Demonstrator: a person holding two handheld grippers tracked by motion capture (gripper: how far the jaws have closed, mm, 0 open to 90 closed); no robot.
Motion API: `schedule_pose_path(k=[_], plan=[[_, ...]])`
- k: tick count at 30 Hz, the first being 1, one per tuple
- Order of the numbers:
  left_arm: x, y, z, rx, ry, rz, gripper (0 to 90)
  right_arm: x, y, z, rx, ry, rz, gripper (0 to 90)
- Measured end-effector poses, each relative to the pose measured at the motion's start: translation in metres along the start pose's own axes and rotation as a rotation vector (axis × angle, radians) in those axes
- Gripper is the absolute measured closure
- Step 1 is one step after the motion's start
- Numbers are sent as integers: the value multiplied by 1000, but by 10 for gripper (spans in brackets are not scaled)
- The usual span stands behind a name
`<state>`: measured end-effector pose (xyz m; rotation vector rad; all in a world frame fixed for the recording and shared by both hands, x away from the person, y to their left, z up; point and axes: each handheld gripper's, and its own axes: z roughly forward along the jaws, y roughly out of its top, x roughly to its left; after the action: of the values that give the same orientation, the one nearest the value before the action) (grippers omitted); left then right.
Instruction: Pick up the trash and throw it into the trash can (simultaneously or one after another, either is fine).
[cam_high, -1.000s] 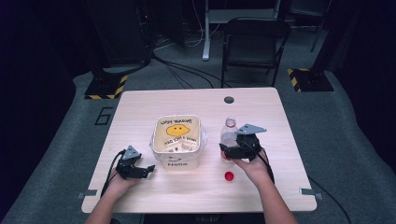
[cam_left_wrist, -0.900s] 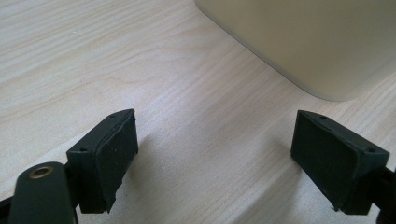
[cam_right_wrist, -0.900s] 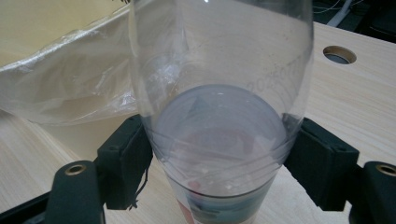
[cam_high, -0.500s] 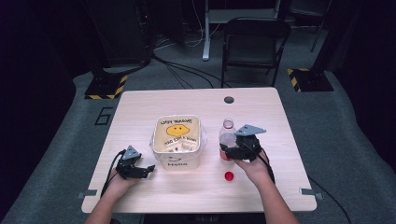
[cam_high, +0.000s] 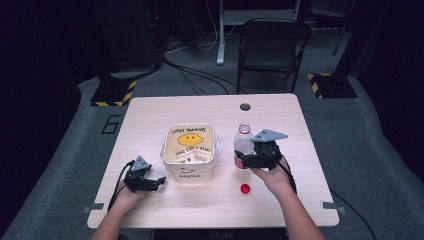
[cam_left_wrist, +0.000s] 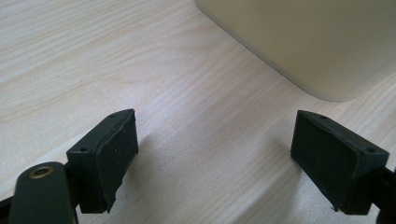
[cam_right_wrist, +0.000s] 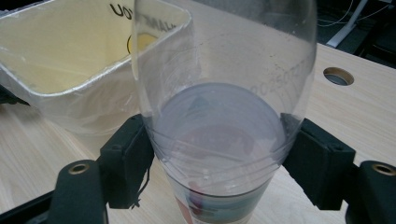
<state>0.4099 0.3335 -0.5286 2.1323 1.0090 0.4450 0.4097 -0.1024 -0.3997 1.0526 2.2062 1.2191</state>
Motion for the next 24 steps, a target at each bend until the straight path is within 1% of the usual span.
schedule_pose_path(k=[1,7,15,17,24], plan=[[0,0,0,-1,0,0,148,0,1,-1,0,4,-5,271],[0,0,0,-4,0,0,148,0,8,-6,-8,29,-1,271],[0,0,0,-4,0,0,148,2,20,-13,-21,38,-1,271],[0,0,0,-5,0,0,148,3,26,-16,-28,44,6,271],[0,0,0,-4,0,1,148,7,43,-22,-39,55,-11,271]])
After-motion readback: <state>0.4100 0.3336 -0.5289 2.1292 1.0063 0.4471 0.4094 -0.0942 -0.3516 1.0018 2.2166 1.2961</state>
